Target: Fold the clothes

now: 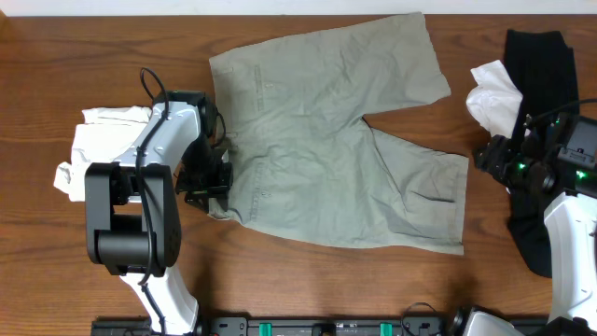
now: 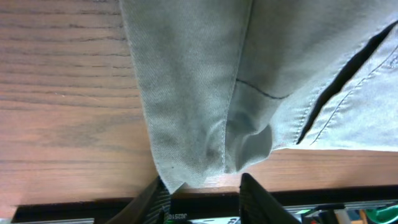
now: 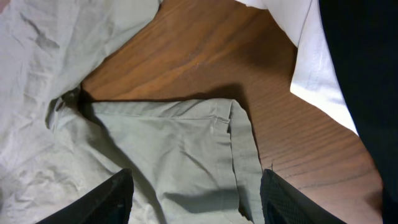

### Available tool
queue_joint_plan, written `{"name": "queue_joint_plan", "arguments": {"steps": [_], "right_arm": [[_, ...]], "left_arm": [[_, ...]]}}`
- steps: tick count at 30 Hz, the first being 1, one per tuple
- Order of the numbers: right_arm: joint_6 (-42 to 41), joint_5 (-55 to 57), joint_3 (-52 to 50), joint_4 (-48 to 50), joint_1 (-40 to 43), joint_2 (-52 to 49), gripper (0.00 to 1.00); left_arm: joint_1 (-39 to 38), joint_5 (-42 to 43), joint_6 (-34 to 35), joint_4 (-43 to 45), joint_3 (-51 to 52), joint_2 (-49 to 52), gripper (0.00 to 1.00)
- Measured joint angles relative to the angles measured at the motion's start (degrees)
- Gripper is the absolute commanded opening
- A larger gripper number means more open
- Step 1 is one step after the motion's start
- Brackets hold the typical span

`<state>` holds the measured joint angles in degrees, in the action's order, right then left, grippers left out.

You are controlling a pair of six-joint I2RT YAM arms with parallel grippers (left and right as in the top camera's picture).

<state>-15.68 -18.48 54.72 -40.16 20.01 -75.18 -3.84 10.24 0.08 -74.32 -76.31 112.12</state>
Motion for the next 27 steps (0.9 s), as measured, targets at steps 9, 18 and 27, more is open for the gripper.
{"name": "queue_joint_plan", "arguments": {"steps": [9, 18, 27], "right_arm": [[0.31, 0.28, 0.0, -0.33, 0.0, 0.0, 0.63], [2.14, 0.44, 0.0, -2.82, 0.0, 0.0, 0.69], [4.87, 2.21, 0.0, -11.47, -1.99, 0.09, 0.74]], "left_arm": [[0.0, -3.87, 5.38, 3.72, 0.07, -8.48, 0.56], [0.0, -3.34, 12.68, 7.96, 0.79, -23.93, 0.79], [-0.02, -1.97, 14.56, 22.56, 20.85, -40.46, 0.9]]}}
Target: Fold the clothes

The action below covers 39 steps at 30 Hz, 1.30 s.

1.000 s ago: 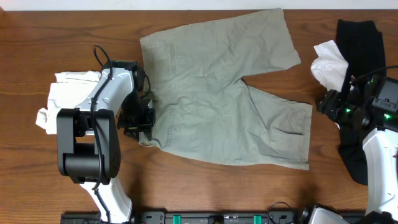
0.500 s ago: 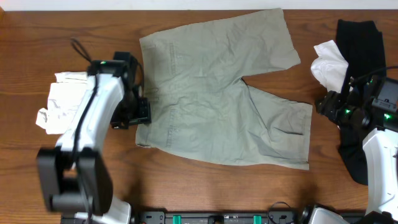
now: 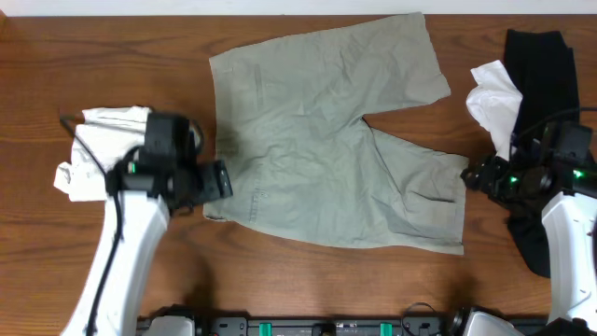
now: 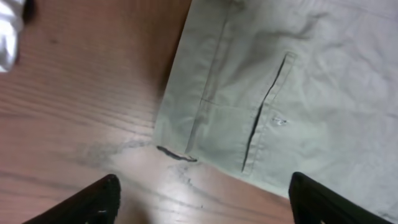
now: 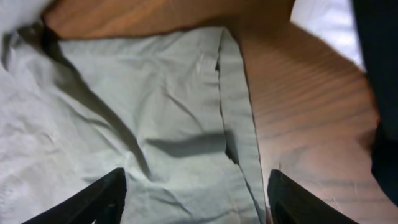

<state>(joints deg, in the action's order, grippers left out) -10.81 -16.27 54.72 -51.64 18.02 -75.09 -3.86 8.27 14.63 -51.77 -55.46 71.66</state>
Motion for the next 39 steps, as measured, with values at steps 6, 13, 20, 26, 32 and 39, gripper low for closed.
{"name": "queue_joint_plan", "arguments": {"steps": [6, 13, 20, 26, 32, 39], "right_arm": [[-0.2, 7.52, 0.0, -4.83, -11.3, 2.71, 0.83], [-5.14, 19.76, 0.0, -7.91, -27.47, 7.28, 0.85], [-8.83, 25.73, -3.06, -5.95, -36.85, 7.54, 0.85], [-12.98, 26.93, -12.48, -0.63, -39.76, 7.56, 0.83], [-16.59, 27.47, -17.79, 3.96, -44.76, 7.56, 0.82], [-20.22, 30.4, -19.17, 5.44, -52.06, 7.56, 0.81]], "left_arm": [[0.02, 2.54, -2.82, 7.37, 12.26, -8.2, 1.0], [0.02, 6.32, 3.65, 9.03, 17.7, -9.64, 0.98], [0.02, 6.99, 14.56, 14.38, 21.73, -9.62, 0.98], [0.02, 7.06, 23.3, 16.48, 22.51, -9.33, 0.98], [0.0, 7.39, 27.82, 18.78, 23.3, -7.65, 0.98], [0.0, 9.62, 31.06, 24.79, 25.27, -4.33, 0.98]]}}
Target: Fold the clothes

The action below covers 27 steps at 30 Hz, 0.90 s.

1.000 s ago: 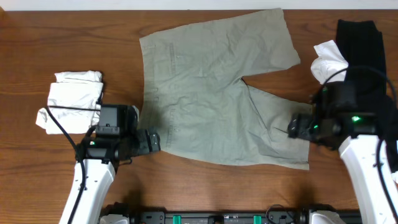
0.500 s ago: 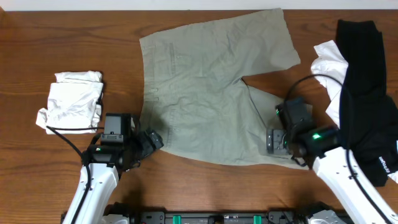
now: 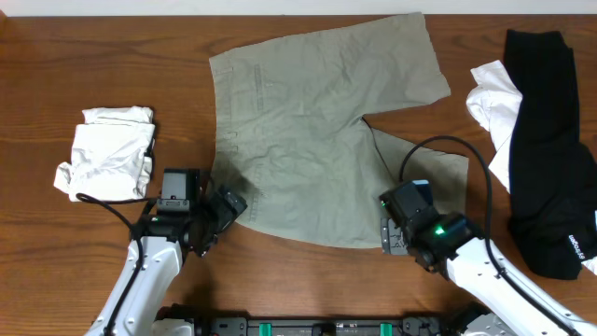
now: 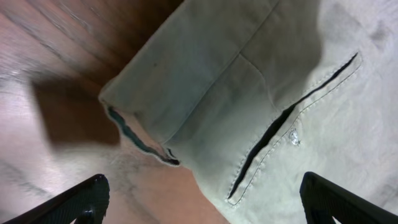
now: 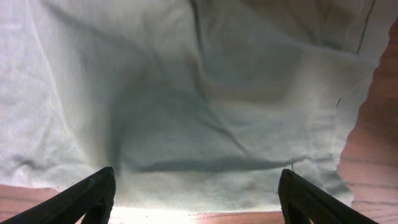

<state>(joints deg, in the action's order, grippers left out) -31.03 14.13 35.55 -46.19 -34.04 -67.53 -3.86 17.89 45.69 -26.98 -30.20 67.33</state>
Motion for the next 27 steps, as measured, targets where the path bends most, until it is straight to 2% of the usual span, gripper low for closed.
{"name": "queue_joint_plan", "arguments": {"steps": [10, 19, 27], "right_arm": [[-1.81, 0.83, -0.92, -1.38, -4.92, 0.0, 0.79], [-1.42, 2.84, -0.92, -3.48, -5.31, 0.0, 0.79], [-1.42, 3.72, -0.92, -3.48, -5.31, 0.0, 0.79]], "left_arm": [[0.02, 0.44, 0.85, 2.34, 0.09, 2.25, 0.98], [0.02, 0.61, 1.03, 5.2, 0.11, 2.45, 0.98], [0.0, 0.81, 1.25, 3.43, 0.74, 2.45, 0.98]]}}
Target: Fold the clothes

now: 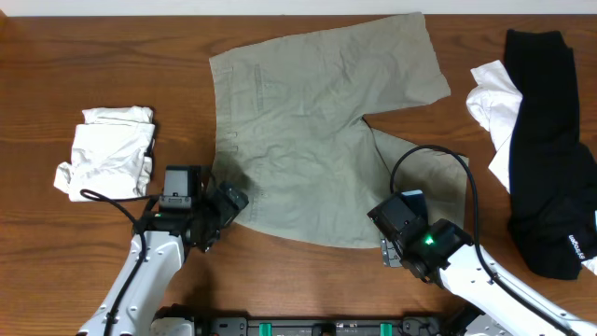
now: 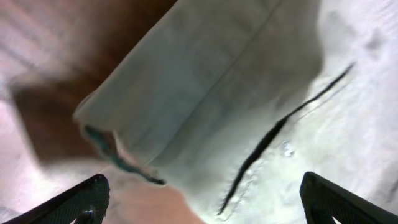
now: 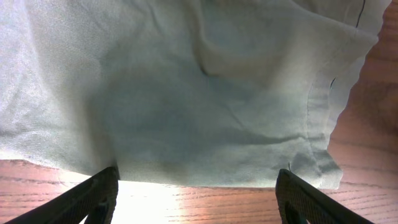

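Note:
Khaki shorts lie spread flat on the wooden table, waistband to the left, legs to the right. My left gripper stands open at the waistband's near corner, which curls up a little; a back pocket slit shows beside it. The left wrist view is blurred. My right gripper is open at the near leg's hem, its fingers wide apart on either side, with bare table between them. Neither gripper holds cloth.
A folded white garment lies at the left. A black garment and a white one lie at the right edge. The table's near edge and the arm bases are just behind both grippers.
Both grippers stayed open at the shorts' near edge. The right one has shifted slightly left and back, so more table shows under the hem. The left one has crept closer to the waistband corner.
My left gripper was at the waistband's near corner with narrow jaws, the right one far right by the leg hem. Then the left stood open beside the waistband. Later both arms were at the shorts' near edge, open, and they remain there.

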### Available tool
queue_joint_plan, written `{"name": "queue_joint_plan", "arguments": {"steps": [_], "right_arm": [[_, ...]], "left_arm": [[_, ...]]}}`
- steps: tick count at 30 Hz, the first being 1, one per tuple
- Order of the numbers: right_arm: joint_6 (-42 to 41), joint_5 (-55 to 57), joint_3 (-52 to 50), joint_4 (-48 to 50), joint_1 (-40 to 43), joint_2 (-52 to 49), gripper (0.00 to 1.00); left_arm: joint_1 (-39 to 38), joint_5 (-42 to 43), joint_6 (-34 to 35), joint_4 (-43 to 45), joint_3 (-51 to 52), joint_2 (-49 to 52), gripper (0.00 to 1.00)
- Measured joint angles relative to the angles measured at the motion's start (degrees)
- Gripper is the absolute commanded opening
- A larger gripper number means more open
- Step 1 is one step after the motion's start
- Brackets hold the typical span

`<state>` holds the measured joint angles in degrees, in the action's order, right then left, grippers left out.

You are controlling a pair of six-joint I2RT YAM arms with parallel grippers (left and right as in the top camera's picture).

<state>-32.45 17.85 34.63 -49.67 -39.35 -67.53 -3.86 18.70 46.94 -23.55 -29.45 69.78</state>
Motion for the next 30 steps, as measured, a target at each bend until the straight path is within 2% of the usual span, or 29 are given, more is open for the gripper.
{"name": "queue_joint_plan", "arguments": {"steps": [4, 6, 9, 11, 12, 15, 24, 30], "right_arm": [[0.0, 0.09, 0.0, 0.02, 0.0, 0.0, 0.79], [0.0, 0.17, 0.0, 0.0, 0.0, 0.0, 0.79], [0.0, 0.17, 0.0, 0.02, -0.02, 0.0, 0.78], [0.0, 0.2, 0.0, 0.0, -0.02, 0.0, 0.78], [0.0, 0.22, 0.0, 0.04, -0.02, 0.0, 0.77], [-0.04, 0.24, 0.0, 0.0, -0.11, 0.0, 0.77], [-1.73, 1.79, 0.0, -1.16, -0.11, 0.0, 0.76], [-2.97, 1.79, 0.02, -1.53, -0.11, 3.3, 0.77]], "left_arm": [[0.02, -2.14, 2.82, 2.01, 2.38, 0.7, 0.98], [0.02, -3.1, 4.22, 6.03, 2.82, 0.94, 0.99], [0.02, -3.91, 5.29, 9.46, 2.89, 2.01, 0.92], [0.02, -4.15, 5.81, 10.8, 2.89, 2.8, 0.7], [0.02, -4.31, 5.7, 11.1, 2.95, 2.97, 0.49], [0.02, -5.18, 6.05, 11.3, 3.43, 4.44, 0.06], [0.02, -4.2, 5.03, 7.45, 4.15, 4.15, 0.06], [0.0, -4.04, 1.99, 4.2, 4.48, -2.91, 0.06]]}}
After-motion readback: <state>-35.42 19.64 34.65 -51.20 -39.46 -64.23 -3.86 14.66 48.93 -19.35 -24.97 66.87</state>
